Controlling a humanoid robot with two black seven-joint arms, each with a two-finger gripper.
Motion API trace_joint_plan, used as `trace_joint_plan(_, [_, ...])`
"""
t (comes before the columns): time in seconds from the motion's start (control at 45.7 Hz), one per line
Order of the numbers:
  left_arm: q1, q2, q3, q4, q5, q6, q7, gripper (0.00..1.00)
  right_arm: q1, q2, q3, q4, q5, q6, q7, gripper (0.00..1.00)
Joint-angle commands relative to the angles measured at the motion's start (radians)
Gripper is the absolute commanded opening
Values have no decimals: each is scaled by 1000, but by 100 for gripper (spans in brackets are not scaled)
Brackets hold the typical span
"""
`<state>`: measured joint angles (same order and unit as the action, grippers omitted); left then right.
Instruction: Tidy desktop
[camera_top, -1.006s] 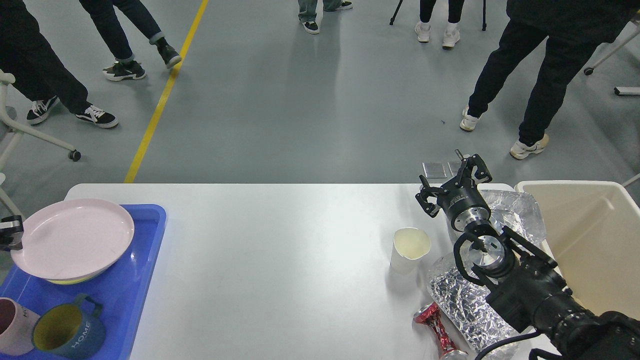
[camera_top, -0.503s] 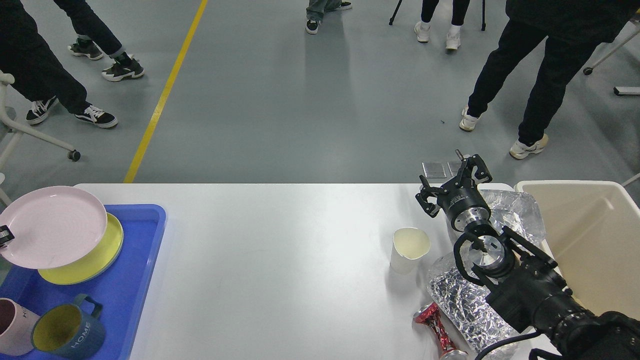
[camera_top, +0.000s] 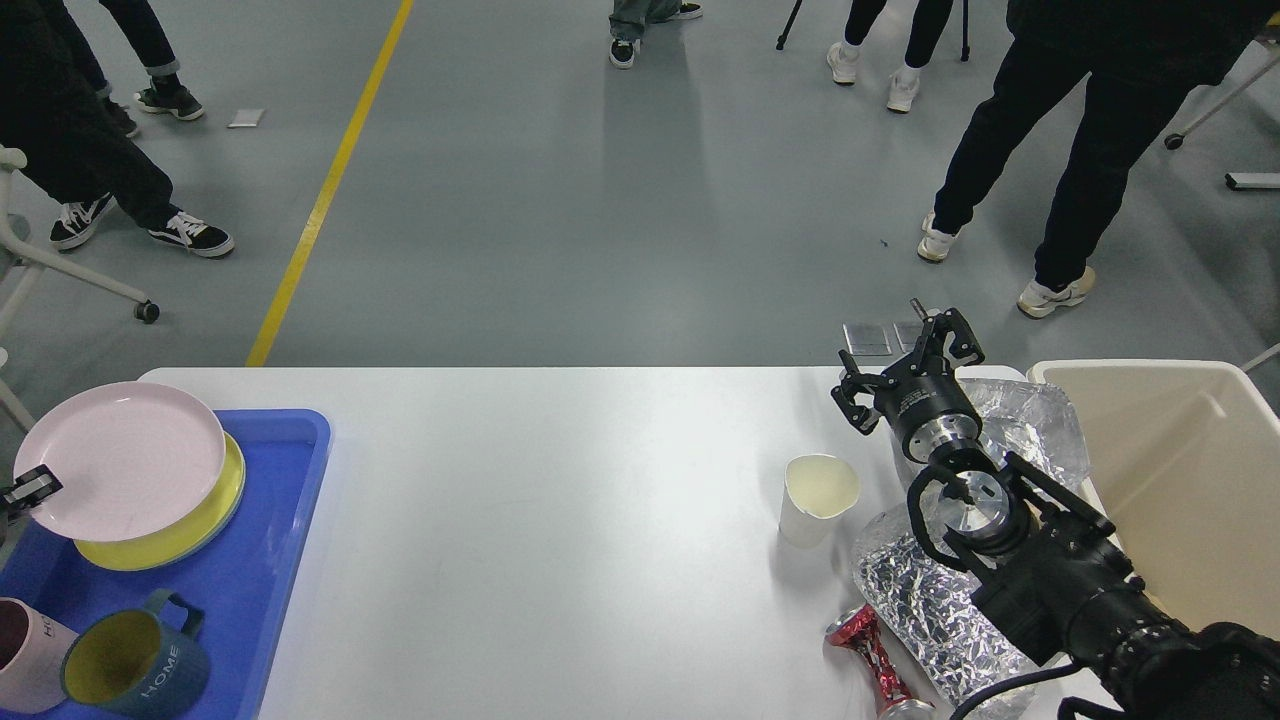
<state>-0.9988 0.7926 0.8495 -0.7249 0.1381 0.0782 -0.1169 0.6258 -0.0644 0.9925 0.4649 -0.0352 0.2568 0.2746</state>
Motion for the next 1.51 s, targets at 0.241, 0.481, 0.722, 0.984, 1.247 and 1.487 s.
trace_joint_plan(0.241, [20, -19, -4, 27, 1, 2, 0, 12, 0, 0, 0, 0, 0, -1, 0, 100])
trace_joint_plan(0.481, [19, -16, -4, 39, 1, 2, -15, 57, 0, 0, 0, 0, 0, -1, 0, 100])
trace_joint_plan(0.722, [-3, -15, -18, 22, 3, -14, -7, 89, 0, 0, 0, 0, 0, -1, 0, 100])
trace_joint_plan(0.984, [-72, 56, -286, -42, 5, -236, -14, 96, 0, 0, 0, 0, 0, -1, 0, 100])
trace_joint_plan(1.247, [-77, 71, -615, -91, 3, -520, -21, 96, 0, 0, 0, 0, -2, -1, 0, 100])
trace_joint_plan(1.487, [-64, 60, -776, -113, 1, -610, -75, 96, 0, 0, 0, 0, 0, 1, 0, 100])
